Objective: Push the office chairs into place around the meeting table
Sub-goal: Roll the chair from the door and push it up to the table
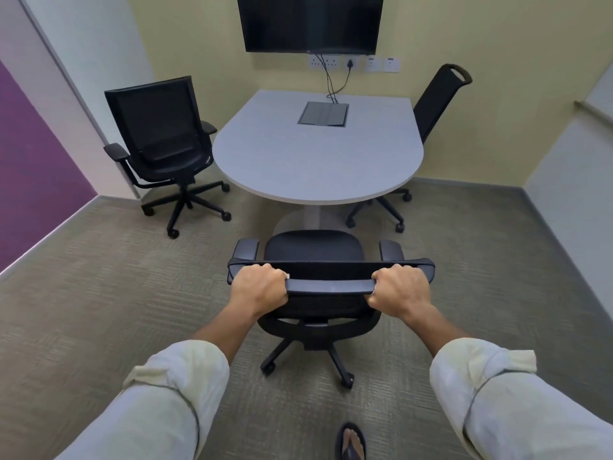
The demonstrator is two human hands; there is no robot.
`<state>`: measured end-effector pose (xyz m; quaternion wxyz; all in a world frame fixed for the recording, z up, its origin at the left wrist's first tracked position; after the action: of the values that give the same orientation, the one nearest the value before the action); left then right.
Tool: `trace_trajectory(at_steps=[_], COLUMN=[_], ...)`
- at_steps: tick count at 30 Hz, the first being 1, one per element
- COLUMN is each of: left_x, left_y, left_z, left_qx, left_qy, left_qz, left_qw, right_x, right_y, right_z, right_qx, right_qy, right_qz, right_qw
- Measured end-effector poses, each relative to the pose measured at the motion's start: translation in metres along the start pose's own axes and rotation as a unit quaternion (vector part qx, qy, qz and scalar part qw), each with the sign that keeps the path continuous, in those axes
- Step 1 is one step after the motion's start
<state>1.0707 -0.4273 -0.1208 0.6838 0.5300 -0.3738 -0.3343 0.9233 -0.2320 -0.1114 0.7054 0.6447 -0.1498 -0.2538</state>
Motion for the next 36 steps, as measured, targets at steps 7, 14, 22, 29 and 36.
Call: trace_trajectory(at_steps=[7, 14, 22, 29, 36], left_x=[-0.007, 0.013, 0.017, 0.01, -0.003], left_y=[0.005, -0.002, -0.002, -0.004, -0.009], left_z=[0.002, 0.01, 0.014, 0.021, 0.008], left_qx=[-0.003, 0.01, 0.021, 0.19, 0.112], left_qy=[-0.016, -0.015, -0.021, -0.065, -0.058], left_qz=[-0.002, -0.002, 0.011, -0.042, -0.039], left_qw=[1.0, 1.0, 0.999, 0.979, 0.991], right_x=[-0.006, 0.012, 0.013, 0.003, -0.004], right_y=[0.002, 0.005, 0.007, -0.011, -0.018], right_z=[0.005, 0.005, 0.01, 0.028, 0.013], right_qx=[-0.001, -0.013, -0.009, 0.205, 0.108], right_qy=[-0.004, 0.013, 0.034, 0.125, 0.1], right_qz=[-0.011, 0.024, 0.04, 0.106, 0.109], right_qw=[1.0, 1.0, 0.999, 0.965, 0.983])
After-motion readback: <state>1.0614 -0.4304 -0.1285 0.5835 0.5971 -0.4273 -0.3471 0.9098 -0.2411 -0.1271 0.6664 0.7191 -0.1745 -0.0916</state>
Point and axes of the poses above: each hand's wrist, its own z-axis towards the middle knuckle, its own y-axis out of the back of the hand, x = y × z, the point moved 9 cm from there along z, towards the middle knuckle, and after that the axes turned 9 degrees about y, right-handed, at the moved point
